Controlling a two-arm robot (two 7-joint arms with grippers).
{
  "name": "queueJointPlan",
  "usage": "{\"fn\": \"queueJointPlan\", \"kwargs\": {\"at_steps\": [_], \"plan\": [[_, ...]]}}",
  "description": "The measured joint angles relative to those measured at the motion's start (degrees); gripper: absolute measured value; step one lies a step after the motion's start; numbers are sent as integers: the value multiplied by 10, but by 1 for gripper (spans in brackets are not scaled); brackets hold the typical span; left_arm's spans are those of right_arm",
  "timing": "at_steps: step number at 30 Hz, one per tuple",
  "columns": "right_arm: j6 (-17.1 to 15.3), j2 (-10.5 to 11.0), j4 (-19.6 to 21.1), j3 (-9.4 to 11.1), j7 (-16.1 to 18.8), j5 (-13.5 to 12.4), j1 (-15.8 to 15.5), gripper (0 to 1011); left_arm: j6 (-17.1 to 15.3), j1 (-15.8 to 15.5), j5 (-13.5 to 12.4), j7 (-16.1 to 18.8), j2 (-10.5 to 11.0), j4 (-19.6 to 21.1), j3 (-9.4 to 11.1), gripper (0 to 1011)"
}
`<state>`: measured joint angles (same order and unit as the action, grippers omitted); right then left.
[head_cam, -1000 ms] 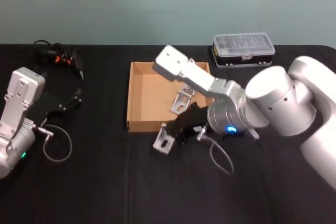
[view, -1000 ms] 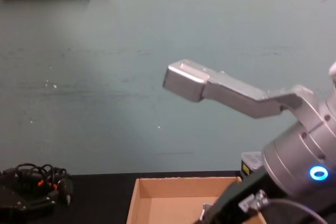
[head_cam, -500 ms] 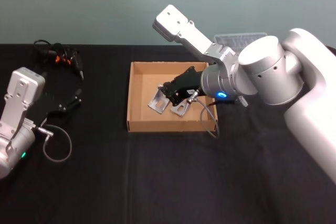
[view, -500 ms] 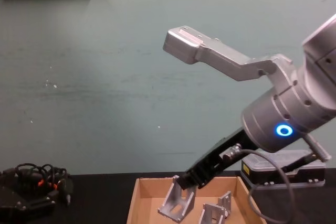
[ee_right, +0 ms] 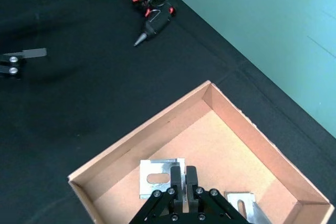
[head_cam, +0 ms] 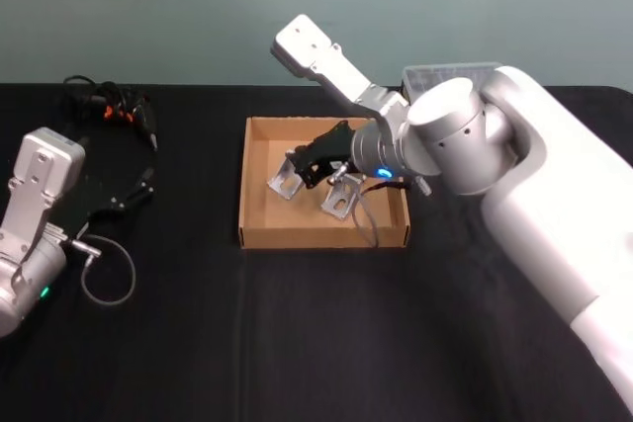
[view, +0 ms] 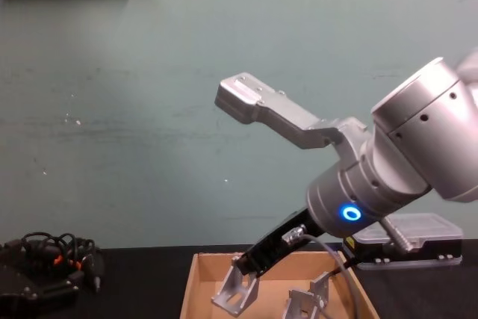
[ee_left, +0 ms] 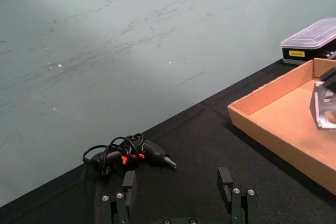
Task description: Use one hand to pick up the angle iron from the table and place it into the box.
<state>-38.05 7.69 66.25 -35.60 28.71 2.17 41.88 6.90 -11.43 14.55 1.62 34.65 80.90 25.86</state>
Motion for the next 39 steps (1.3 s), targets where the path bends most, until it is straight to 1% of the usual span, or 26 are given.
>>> {"fn": "queueJointPlan", "kwargs": {"at_steps": [1,2,9,14,20,29,31,33,34,35,37,39], "plan": [[0,0,0,0,0,0,0,57,0,0,0,0,0,0,0,1011],[5,-6,-14,1,-2,2,4,56,0,0,0,0,0,0,0,1011],[20,-26,-62,4,-4,11,17,57,0,0,0,0,0,0,0,1011],[29,-35,-87,10,-5,17,22,56,0,0,0,0,0,0,0,1011],[34,-41,-102,14,-2,22,23,56,0,0,0,0,0,0,0,1011],[34,-40,-101,13,-2,22,23,56,0,0,0,0,0,0,0,1011],[34,-40,-101,13,-2,21,23,75,0,0,0,0,0,0,0,1011],[34,-40,-100,13,-2,21,23,129,0,0,0,0,0,0,0,1011],[34,-40,-100,13,-2,21,23,182,0,0,0,0,0,0,0,1011],[34,-40,-100,13,-2,21,23,197,0,0,0,0,0,0,0,1011],[34,-40,-99,13,-2,21,23,279,0,0,0,0,0,0,0,1011],[34,-40,-99,13,-2,21,23,335,0,0,0,0,0,0,0,1011]]}}
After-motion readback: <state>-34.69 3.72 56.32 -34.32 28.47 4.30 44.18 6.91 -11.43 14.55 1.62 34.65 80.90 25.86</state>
